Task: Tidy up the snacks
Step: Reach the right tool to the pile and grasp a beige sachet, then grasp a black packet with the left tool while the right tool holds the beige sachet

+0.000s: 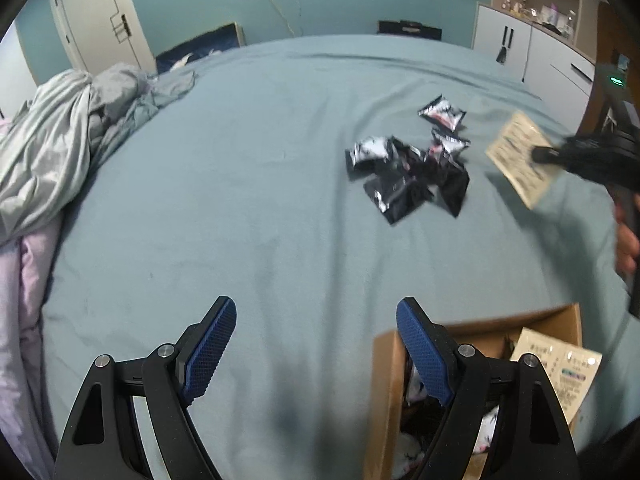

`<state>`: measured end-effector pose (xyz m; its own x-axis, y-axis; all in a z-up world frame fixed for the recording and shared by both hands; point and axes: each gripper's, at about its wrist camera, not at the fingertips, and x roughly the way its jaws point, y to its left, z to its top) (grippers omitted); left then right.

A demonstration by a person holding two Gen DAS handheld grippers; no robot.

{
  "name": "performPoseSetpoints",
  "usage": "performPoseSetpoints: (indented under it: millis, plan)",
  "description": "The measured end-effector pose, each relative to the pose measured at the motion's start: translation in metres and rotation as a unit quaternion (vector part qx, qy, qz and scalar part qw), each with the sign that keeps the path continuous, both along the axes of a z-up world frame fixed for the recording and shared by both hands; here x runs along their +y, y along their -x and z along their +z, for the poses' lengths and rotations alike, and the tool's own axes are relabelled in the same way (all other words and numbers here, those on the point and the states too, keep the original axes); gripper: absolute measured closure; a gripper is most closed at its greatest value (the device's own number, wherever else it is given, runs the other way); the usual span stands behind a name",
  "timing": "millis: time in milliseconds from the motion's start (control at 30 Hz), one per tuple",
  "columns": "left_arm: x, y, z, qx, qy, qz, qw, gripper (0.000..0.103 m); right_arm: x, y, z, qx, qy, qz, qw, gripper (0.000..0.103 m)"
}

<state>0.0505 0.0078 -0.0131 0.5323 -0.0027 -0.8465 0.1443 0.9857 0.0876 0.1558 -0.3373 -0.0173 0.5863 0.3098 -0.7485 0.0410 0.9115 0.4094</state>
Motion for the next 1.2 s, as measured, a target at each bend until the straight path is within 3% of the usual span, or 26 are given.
performPoseSetpoints:
  millis: [133,300,433,567,700,833,900,933,967,1100,1200]
  plan:
    - [-0.018,-0.021,0.009,-0.001,-0.011,-0.049,0.9987,0.020,-0.009,0.049,0.024,-0.016,-0.038,-0.015,0.999,0.101]
    - [-0.059,-0.062,-0.003,0.018,-0.031,-0.100,0.9943,0.017,-0.014,0.145,0.054,-0.069,-0.066,-0.036,0.995,0.101]
    - [-0.085,-0.103,-0.032,0.053,-0.045,-0.102,0.9924,0.017,-0.008,0.225,0.044,-0.087,-0.086,-0.036,0.992,0.101]
    - [-0.096,-0.138,-0.062,0.073,-0.073,-0.091,0.9905,0.017,-0.013,0.259,0.025,-0.081,-0.134,-0.044,0.987,0.101]
    - [-0.099,-0.162,-0.081,0.131,-0.059,-0.090,0.9855,0.036,-0.018,0.240,0.022,-0.087,-0.143,-0.029,0.985,0.101]
    - [-0.104,-0.165,-0.087,0.140,-0.046,-0.102,0.9839,0.058,-0.012,0.212,0.004,-0.051,-0.130,-0.020,0.990,0.101]
    - [-0.111,-0.157,-0.084,0.119,-0.055,-0.116,0.9845,0.082,-0.010,0.204,0.005,-0.048,-0.128,-0.020,0.990,0.101]
    - [-0.114,-0.153,-0.081,0.108,-0.060,-0.119,0.9852,0.088,-0.011,0.204,0.006,-0.048,-0.126,-0.021,0.991,0.101]
    - [-0.116,-0.149,-0.078,0.103,-0.060,-0.123,0.9852,0.103,-0.011,0.205,0.008,-0.050,-0.126,-0.023,0.990,0.101]
    - [-0.112,-0.124,-0.052,0.082,-0.052,-0.116,0.9885,0.103,-0.010,0.215,0.016,-0.061,-0.125,-0.031,0.990,0.101]
    - [-0.100,-0.097,-0.016,0.052,-0.043,-0.109,0.9917,0.103,-0.001,0.224,0.019,-0.063,-0.111,-0.031,0.991,0.101]
